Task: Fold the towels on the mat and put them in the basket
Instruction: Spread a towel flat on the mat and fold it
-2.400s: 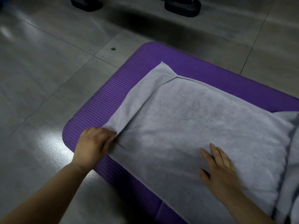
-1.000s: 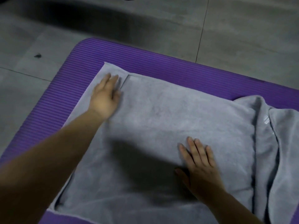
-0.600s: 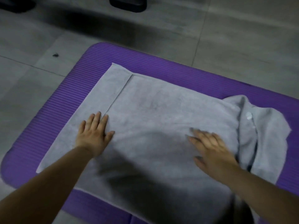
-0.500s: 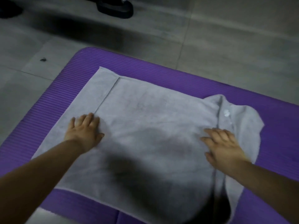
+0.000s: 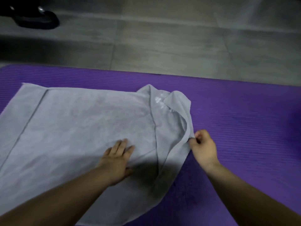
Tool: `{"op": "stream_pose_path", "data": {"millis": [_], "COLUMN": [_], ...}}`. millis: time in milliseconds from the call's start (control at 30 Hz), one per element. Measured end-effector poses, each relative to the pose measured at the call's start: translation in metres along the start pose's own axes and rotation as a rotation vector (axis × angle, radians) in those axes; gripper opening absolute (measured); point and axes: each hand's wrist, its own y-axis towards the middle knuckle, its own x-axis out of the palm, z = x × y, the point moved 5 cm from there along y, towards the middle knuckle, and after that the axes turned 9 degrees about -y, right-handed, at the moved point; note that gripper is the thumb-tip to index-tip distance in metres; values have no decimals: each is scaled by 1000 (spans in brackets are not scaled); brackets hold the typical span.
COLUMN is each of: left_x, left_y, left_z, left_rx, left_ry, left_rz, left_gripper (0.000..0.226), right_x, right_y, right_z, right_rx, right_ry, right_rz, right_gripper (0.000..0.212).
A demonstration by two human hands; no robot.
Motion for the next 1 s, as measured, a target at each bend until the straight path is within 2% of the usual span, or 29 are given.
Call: {"op": "stream_pose_path", "data": {"millis": [100, 167, 300, 333, 367, 433, 467, 533, 567, 600, 667, 700, 733, 800, 867, 933, 1000], "left_x": [6, 5, 4, 4, 4, 4, 3, 2, 1, 0, -1, 0, 1, 2, 2, -2, -5], "left_y": [-2, -2, -1, -1, -1, -1, -1, -2, -1, -1, -1, -1, -1, 0, -1, 0, 1], "left_z": [-2, -3, 0, 0, 0, -1, -1, -2, -2, -2, -3, -4, -5, -5, -4, -3, -4], "left_rx": [3, 19, 33, 35, 37, 41, 45, 46, 49, 54, 56, 55, 54, 56, 65, 81, 94], "left_ry": [71, 87, 113, 124, 131, 132, 129, 127, 131, 137, 150, 153, 153, 165, 187, 175, 120], "left_rz": [7, 15, 48, 54, 58, 60, 59, 56, 54, 54, 52, 50, 50, 61, 70, 69, 69], "left_gripper": [79, 79, 81, 81, 80, 80, 81, 81, 80, 80, 79, 78, 78, 78, 78, 80, 84], "right_x": [-39, -61, -72, -73, -74, -73, -69, -49, -40, -33, -34, -42, -55, -93, -127, -149, -157], "right_y": [-16, -35, -78, -80, -75, -58, -49, -32, -25, -18, -8, -5, -7, -13, -26, -45, -66], "right_z": [35, 72, 132, 137, 130, 100, 79, 46, 39, 40, 46, 47, 49, 66, 109, 159, 195], "right_rx": [133, 245, 524, 559, 527, 321, 185, -89, -143, -103, 1, 11, 42, 154, 344, 582, 811], "right_ry": [89, 71, 48, 67, 99, 46, -99, -564, -716, -794, -714, -568, -411, -159, -20, 49, 81], "right_rz": [194, 247, 254, 304, 337, 325, 244, 31, -74, -178, -224, -149, -40, 278, 532, 605, 557], "right_gripper": [37, 36, 8, 22, 36, 58, 63, 68, 68, 64, 44, 32, 30, 41, 48, 57, 56]}}
